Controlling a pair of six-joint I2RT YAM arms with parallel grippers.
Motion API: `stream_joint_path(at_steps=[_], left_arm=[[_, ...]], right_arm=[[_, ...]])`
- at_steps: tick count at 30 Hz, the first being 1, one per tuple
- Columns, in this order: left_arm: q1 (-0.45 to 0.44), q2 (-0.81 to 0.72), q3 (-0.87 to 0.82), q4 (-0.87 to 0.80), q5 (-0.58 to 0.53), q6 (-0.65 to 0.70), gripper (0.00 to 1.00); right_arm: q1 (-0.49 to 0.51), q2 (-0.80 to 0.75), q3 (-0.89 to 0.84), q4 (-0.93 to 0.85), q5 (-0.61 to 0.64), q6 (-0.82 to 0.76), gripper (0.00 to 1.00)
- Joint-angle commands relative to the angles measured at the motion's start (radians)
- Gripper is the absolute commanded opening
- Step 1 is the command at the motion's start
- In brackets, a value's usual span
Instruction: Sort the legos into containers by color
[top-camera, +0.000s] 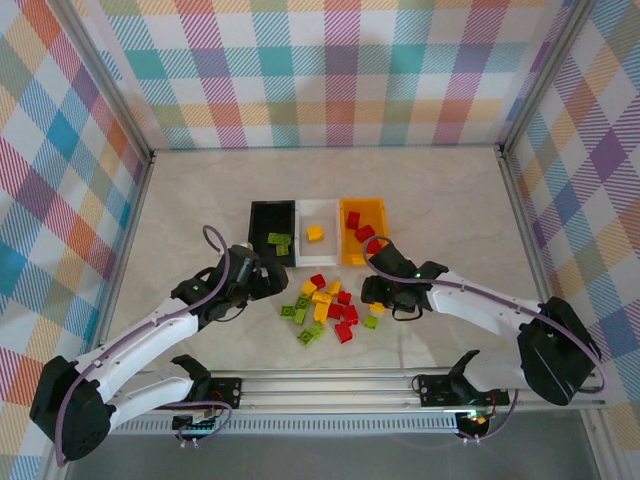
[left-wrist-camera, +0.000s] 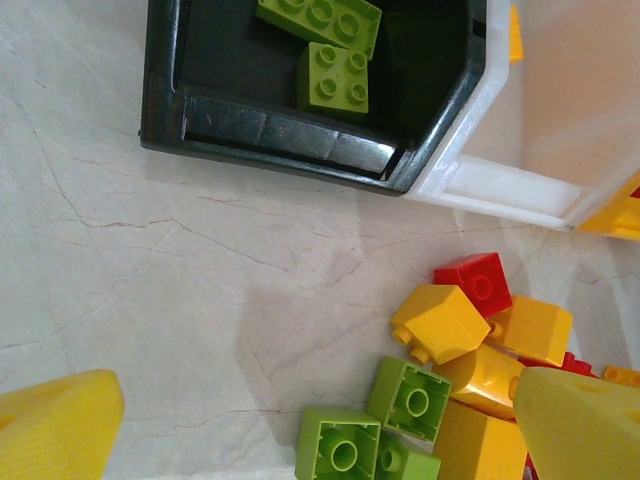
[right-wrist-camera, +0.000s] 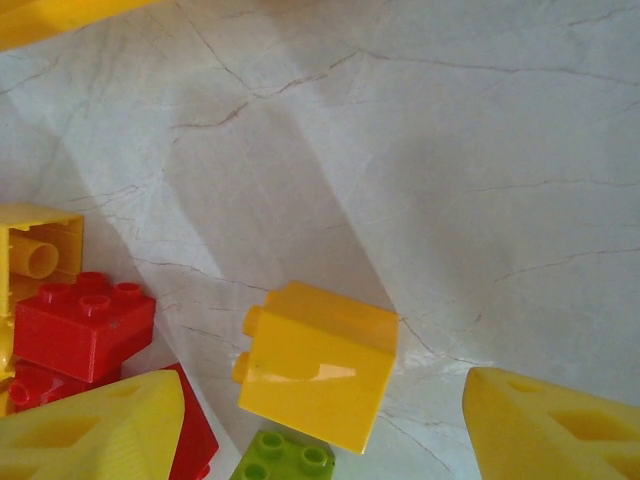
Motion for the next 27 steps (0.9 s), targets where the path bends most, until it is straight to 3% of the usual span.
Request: stream_joint_path(at_steps=[1,7,18,24,27], left_arm=[[-0.010,0.002,-0.014,0.008,-0.002,0.019,1.00],[-0.010,0.001,-0.016,-0.005,0.003,0.027,1.00],[-0.010,-0.011,-0.016,-0.018,-0.005,0.032,1.00],[-0.010,-0.015,0.001,-0.035,-0.010,0.037,1.00],[-0.010,-0.020,0.009,-0.039,-0.011,0.039,1.00]], right_arm=[[0.005,0.058,-0.015,0.043,-0.048,0.086,0.75],[0.004,0.147,0.011,0.034,-0.034,0.112,0.71],[0.002,0.150,0.011,0.017,-0.003,0.076,0.46],[0.004,0.042,0.076,0.002,0.017,-0.059,0.37],[0.003,0.026,0.171,0.017,-0.042,-0.177,0.36]])
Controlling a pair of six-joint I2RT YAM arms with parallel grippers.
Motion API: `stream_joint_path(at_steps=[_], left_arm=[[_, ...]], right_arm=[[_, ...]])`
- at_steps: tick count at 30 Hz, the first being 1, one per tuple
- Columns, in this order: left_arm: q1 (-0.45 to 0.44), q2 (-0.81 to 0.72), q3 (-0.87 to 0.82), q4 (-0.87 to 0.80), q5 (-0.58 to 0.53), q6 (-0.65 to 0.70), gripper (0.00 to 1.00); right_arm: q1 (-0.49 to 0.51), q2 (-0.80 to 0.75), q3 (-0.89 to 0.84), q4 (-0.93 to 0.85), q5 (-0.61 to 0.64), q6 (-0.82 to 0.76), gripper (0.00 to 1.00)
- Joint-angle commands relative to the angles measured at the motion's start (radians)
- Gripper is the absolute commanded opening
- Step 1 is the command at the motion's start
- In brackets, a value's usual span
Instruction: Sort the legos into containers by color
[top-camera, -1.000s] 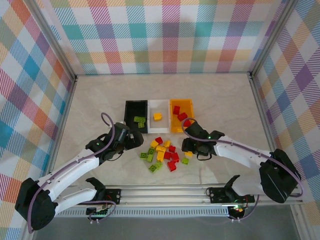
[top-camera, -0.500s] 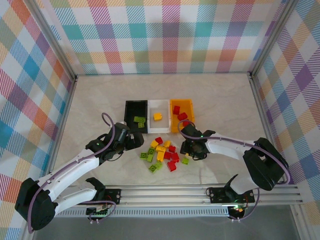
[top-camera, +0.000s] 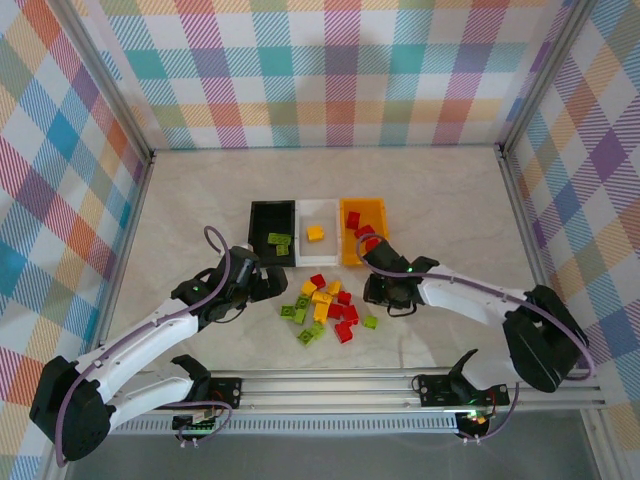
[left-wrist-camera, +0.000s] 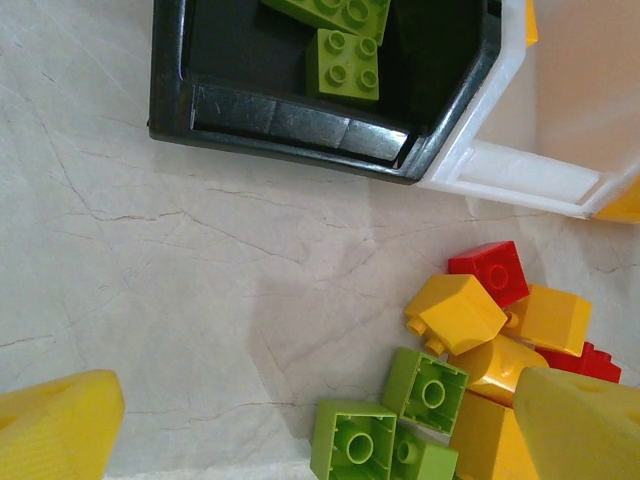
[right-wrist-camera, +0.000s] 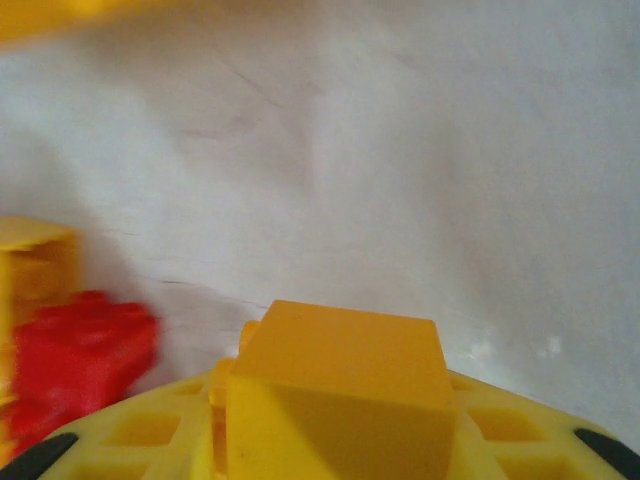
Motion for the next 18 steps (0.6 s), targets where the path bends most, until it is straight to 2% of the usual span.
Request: stream_joint_path(at_steps=[1,7,18], left_arm=[[-0.010,-0.017,0.019,-0.028,-0.013,0.018,1.00],[-0.010,-0.002,0.028,-0.045,-0.017,0.011,1.00],[-0.010,0.009,0.054,-0.119,-0.002,0.035,1.00]], right_arm=[[0.004,-0.017,0.146,0.019,-0.063,-0.162,0.35],[0.003,0.176,0.421,0.029,-0.111,-0.237,0.35],[-0.017,0.592,0.839,-0.054,-0.032,-0.209,0.39]])
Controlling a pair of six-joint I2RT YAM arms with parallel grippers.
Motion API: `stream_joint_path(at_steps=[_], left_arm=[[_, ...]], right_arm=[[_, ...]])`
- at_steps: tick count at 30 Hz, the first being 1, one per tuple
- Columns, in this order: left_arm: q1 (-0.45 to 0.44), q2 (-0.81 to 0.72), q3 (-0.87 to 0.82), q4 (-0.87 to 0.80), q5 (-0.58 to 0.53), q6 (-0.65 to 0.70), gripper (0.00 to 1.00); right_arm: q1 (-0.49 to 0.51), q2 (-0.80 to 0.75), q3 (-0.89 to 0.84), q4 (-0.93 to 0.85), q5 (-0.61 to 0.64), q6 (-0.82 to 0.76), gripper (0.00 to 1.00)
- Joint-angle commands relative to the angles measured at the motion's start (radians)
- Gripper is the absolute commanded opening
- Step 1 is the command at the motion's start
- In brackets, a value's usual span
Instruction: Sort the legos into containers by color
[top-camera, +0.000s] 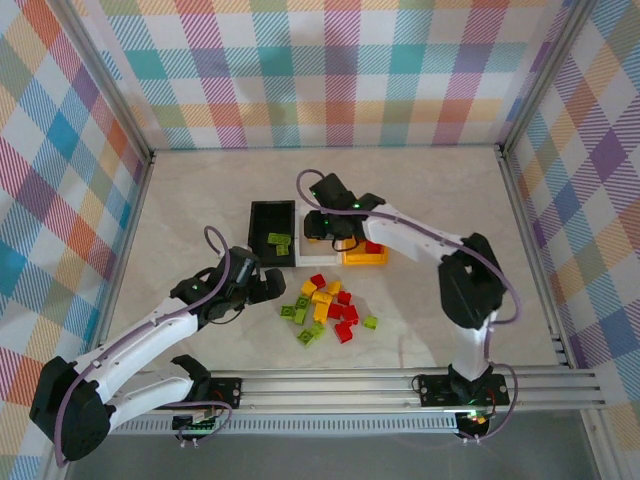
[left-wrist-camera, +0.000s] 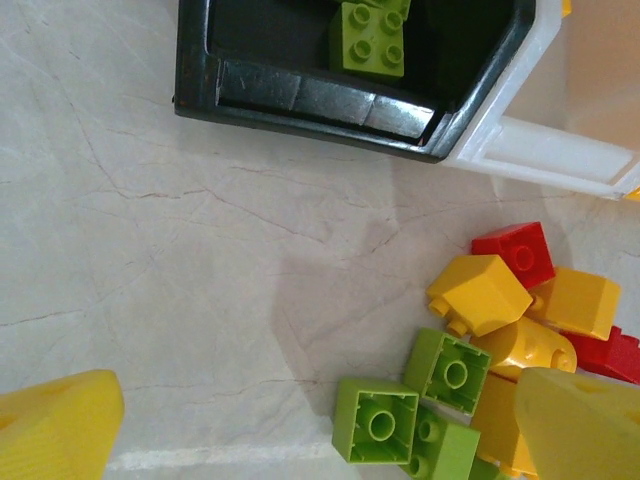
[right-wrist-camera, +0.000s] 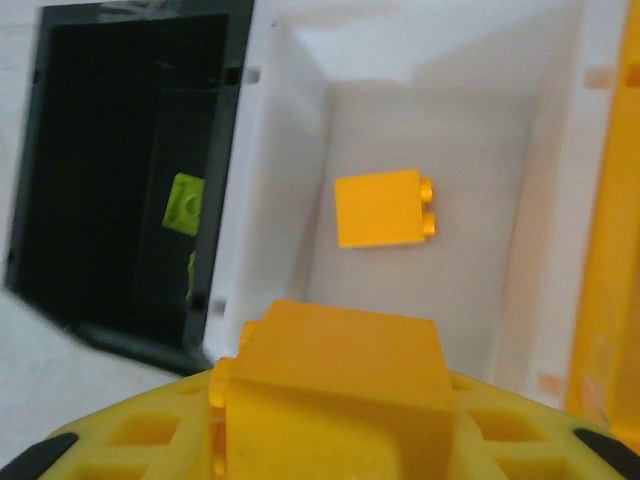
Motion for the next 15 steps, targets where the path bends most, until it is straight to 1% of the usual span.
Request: stream_joint_path(at_steps=[1,3,5,7,10,12,15], left_arm=[[-0.010,0.009,0.030,-0.042,0.007,0.033,1.00],[-0.010,0.014,0.033,-0.047,0.019,0.043,1.00],[-0.010,0.016,0.036,-0.054,0.031,0.054,1.00],[-0.013,0.017,0.040,-0.056,0.047,0.064,1.00],[-0.020,0.022,0.050,-0.061,0.055,0.069,1.00],[-0.031,0.034,0.062,-0.057,0.063,0.071,1.00],[-0.070,0.073,0.086,-0.043,0.053,0.079,1.00]], right_arm=[[-0.012,0.061,0.096,-0.054,0.020,0.006,0.41],[-0.012,0.092,0.137,-0.056,0.021,0.004,0.47],[-0.012,0.107,0.168,-0.068,0.015,0.011,0.59],[-0.012,0.091,0.167,-0.058,0.009,0.013,0.66],[-0.012,0.023,0.121,-0.029,0.020,0.011,0.70],[-0.012,-0.042,0.063,0.000,0.030,0.012,0.71],[-0.013,-0.153,-0.048,0.040,0.036,0.021,0.72]])
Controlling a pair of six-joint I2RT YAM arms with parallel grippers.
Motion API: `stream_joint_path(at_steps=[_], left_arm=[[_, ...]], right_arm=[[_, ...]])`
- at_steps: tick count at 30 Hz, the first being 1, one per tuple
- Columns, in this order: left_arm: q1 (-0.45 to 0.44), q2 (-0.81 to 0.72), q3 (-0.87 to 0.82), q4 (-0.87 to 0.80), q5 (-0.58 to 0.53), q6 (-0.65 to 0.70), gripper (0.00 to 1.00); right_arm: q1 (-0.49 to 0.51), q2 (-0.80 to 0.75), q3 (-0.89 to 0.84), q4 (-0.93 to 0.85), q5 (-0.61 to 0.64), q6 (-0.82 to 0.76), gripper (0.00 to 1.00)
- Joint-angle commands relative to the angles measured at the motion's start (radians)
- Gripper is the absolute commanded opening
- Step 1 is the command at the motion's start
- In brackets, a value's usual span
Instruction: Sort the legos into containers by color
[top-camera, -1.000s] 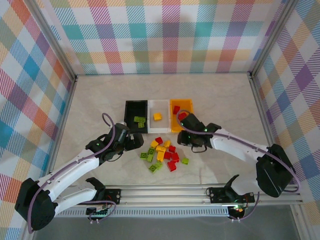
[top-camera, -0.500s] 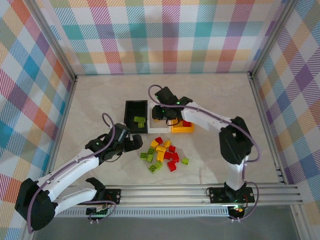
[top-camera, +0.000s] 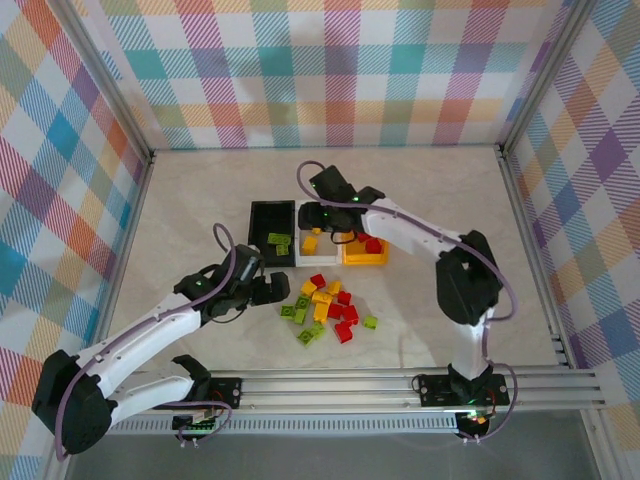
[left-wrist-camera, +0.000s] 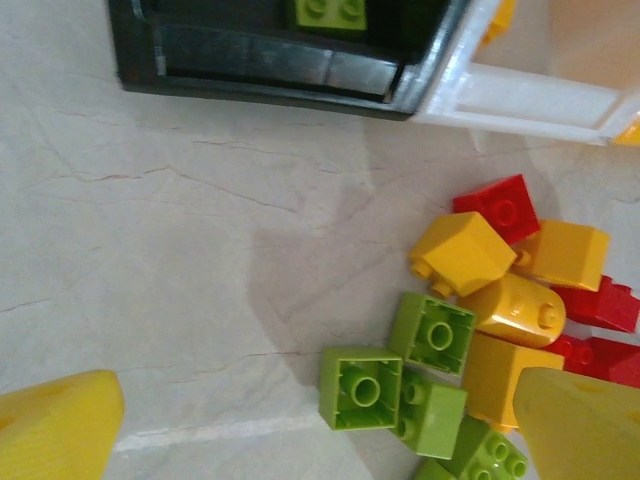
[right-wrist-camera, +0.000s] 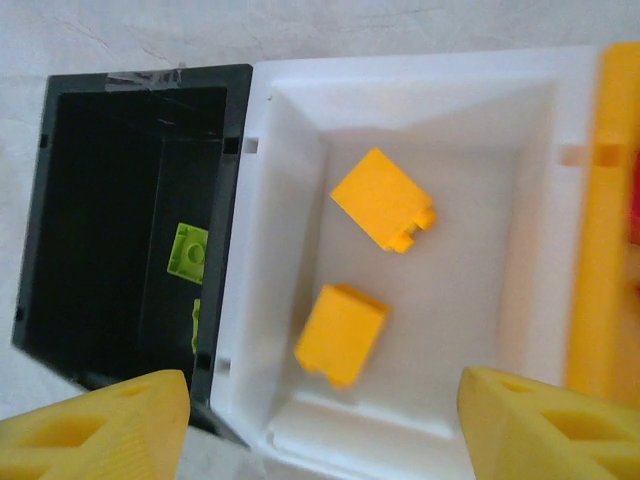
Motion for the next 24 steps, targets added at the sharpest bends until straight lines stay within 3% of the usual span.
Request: stream_joint_path(at_steps=[1,9,12,24], left_arm=[[-0.052,0.051,0.053,-0.001,0.003,0.034,1.00],[-0.156,0.294,0.167,0.063,-0.086,0.087,0.98],[-0.165,0.395,0.219,0.081,-0.109,0.117,0.92],[-0.167,0.602,0.289,0.076,-0.177,0.138,0.78]], right_arm=[[-0.006,-0.148,-0.098,0.048,0.019,0.019,0.72],[-0.038,-0.404,-0.393,0.095,0.026,0.067,0.74],[-0.057,-0.484,-0.475,0.101,0.035,0.082,0.75],[-0.109,-0.635,-0.574,0.089,0.043,0.091,0.75]])
